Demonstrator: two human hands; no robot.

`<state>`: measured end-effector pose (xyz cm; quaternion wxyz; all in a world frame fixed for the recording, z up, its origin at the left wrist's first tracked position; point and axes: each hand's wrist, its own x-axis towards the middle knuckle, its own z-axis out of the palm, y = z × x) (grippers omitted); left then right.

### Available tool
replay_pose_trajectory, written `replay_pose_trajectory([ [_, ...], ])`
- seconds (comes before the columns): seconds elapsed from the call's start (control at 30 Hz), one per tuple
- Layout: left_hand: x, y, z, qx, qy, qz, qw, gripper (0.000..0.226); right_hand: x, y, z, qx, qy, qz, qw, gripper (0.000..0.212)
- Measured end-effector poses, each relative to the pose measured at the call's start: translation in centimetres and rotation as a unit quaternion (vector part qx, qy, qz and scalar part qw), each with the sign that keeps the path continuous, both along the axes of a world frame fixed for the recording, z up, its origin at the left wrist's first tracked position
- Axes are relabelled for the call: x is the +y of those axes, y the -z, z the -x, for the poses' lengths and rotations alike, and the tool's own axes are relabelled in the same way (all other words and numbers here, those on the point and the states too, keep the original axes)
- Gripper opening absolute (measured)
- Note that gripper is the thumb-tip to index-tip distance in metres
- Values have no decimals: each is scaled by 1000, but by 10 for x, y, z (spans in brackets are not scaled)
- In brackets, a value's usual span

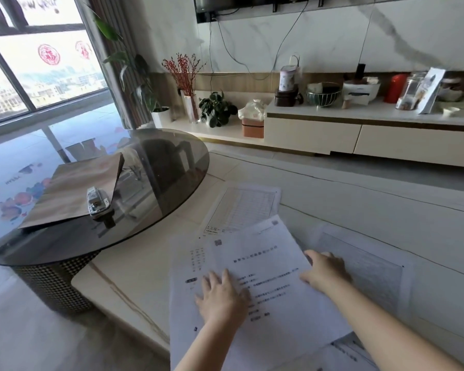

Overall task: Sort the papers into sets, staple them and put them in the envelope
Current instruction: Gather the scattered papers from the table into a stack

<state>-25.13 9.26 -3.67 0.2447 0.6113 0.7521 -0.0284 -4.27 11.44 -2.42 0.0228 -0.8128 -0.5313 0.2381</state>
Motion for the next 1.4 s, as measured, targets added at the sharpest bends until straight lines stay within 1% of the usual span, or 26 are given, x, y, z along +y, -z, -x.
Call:
replay_pose_trajectory([
  [0.1,-3,-4,-7,9,-24,-26,999,74,-2,-1,10,74,47,6,996,67],
  [0.17,-3,-7,-10,-1,-33,-28,999,72,-4,-3,15,122,76,15,990,69],
  [0.27,-6,-11,-10,-23,-21,-21,999,68,-12,-5,15,147,46,30,988,55],
  [0.33,-10,-13,-10,-45,-27,-26,998,67,-21,-6,5,162,32,-2,986,42],
  [0.4,-16,-14,-13,-51,-33,-34,998,65,-33,-8,-14,169,60,-47,983,35],
  [0.5,-23,-16,-24,-15,-40,-29,999,65,-57,-9,-49,169,137,-99,971,30],
  [0.57,-25,-14,-30,12,-53,-12,998,72,-72,-5,-69,143,177,-109,968,27],
  [0.63,-27,-7,-33,23,-60,6,998,79,-85,3,-83,67,193,-94,974,30],
  [0.7,-31,1,-34,19,-48,14,999,84,-93,13,-87,-29,164,-59,984,46],
  [0.77,-33,7,-36,17,-16,6,1000,84,-95,22,-82,-71,123,-48,989,63],
  [0.9,-27,12,-42,-15,39,-37,998,87,-79,32,-65,-59,51,-86,993,84],
  [1.0,-21,12,-46,-37,78,-76,993,84,-61,36,-57,-38,7,-80,996,97],
  [1.07,-16,10,-47,-48,92,-110,988,77,-50,36,-54,-36,-23,-74,996,98],
  [1.17,5,5,-37,-55,66,-164,983,65,-39,36,-53,-47,-46,-61,996,98],
  [1.23,27,3,-25,-29,70,-162,984,62,-37,35,-54,-66,-37,-60,995,98],
  [1.3,48,5,-16,11,95,-141,985,64,-38,34,-54,-86,-33,-65,994,98],
  [1.4,67,16,-9,15,102,-98,990,71,-41,33,-53,-109,-31,-82,990,98],
])
